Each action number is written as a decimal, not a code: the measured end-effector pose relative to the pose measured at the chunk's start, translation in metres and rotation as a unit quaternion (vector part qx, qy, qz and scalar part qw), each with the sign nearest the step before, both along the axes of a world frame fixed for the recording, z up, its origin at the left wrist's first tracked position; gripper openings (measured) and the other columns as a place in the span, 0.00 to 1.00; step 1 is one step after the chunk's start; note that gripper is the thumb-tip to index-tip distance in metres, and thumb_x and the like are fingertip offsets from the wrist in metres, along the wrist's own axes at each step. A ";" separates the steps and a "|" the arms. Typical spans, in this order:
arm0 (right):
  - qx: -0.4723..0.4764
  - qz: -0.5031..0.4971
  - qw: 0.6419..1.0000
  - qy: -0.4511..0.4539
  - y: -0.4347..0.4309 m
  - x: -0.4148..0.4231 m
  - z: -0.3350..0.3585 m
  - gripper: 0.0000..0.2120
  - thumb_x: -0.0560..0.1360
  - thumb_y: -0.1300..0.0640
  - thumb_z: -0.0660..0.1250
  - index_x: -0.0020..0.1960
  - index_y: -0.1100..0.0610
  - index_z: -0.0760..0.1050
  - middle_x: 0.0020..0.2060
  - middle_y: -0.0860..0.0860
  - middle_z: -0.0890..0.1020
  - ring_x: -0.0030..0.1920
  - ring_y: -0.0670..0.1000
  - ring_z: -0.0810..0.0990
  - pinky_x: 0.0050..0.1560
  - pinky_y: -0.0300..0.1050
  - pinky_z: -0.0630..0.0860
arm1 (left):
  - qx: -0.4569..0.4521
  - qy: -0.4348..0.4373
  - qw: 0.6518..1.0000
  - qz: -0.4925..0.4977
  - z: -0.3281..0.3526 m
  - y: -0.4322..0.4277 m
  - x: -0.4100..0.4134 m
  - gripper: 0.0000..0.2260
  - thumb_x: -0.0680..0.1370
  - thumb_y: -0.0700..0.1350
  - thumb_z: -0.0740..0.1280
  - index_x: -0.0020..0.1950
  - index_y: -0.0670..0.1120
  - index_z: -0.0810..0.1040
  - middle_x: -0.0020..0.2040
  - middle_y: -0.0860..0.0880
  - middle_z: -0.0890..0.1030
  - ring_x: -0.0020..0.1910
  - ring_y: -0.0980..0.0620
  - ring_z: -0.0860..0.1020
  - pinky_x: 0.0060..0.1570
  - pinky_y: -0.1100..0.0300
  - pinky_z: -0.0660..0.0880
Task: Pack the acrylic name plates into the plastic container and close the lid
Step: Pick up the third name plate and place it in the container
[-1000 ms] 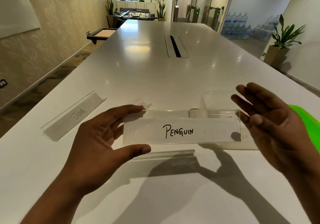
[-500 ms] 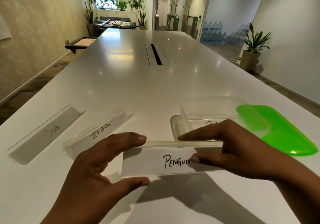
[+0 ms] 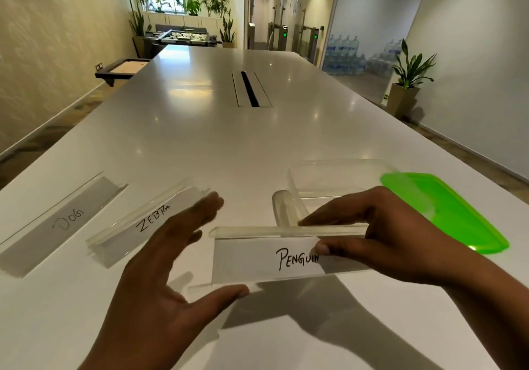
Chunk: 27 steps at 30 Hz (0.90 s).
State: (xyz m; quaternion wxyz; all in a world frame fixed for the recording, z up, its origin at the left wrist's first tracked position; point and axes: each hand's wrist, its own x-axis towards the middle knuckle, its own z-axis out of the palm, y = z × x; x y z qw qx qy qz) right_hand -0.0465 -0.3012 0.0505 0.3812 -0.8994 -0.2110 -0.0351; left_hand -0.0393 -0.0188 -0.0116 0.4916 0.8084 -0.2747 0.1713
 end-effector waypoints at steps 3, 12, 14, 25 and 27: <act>-0.006 -0.018 1.000 -0.011 -0.006 0.002 0.005 0.13 0.70 0.54 0.76 0.53 0.53 0.84 0.46 0.41 0.86 0.48 0.38 0.84 0.46 0.33 0.78 | 0.006 0.024 0.999 0.042 -0.010 0.002 0.008 0.43 0.60 0.60 0.81 0.71 0.69 0.64 0.67 0.69 0.71 0.62 0.70 0.72 0.48 0.67 0.78; -0.061 -0.093 0.993 -0.041 -0.055 0.031 0.024 0.11 0.68 0.56 0.76 0.51 0.52 0.84 0.43 0.42 0.87 0.45 0.37 0.84 0.43 0.28 0.77 | 0.185 0.082 0.975 0.097 -0.071 0.015 0.032 0.26 0.67 0.68 0.65 0.65 0.71 0.68 0.65 0.76 0.66 0.63 0.80 0.63 0.57 0.73 0.65; -0.086 -0.118 0.988 -0.045 -0.072 0.044 0.025 0.12 0.68 0.59 0.77 0.51 0.53 0.83 0.44 0.44 0.87 0.44 0.37 0.84 0.44 0.28 0.76 | 0.209 0.085 0.968 0.106 -0.084 0.017 0.034 0.28 0.68 0.69 0.65 0.67 0.64 0.72 0.70 0.71 0.64 0.70 0.70 0.62 0.64 0.64 0.63; -0.203 -0.181 0.962 0.014 -0.121 0.097 0.003 0.11 0.67 0.56 0.78 0.42 0.43 0.80 0.44 0.42 0.86 0.41 0.31 0.81 0.40 0.23 0.74 | 0.267 0.095 0.954 0.098 -0.103 0.020 0.042 0.39 0.69 0.75 0.49 0.76 0.60 0.58 0.75 0.63 0.56 0.75 0.64 0.49 0.72 0.62 0.48; -0.212 -0.182 0.960 0.028 -0.123 0.104 -0.006 0.11 0.67 0.56 0.79 0.42 0.43 0.79 0.43 0.43 0.86 0.40 0.33 0.82 0.40 0.23 0.74 | 0.274 0.093 0.952 0.103 -0.104 0.020 0.042 0.39 0.69 0.76 0.47 0.77 0.59 0.58 0.75 0.63 0.56 0.75 0.64 0.48 0.72 0.63 0.47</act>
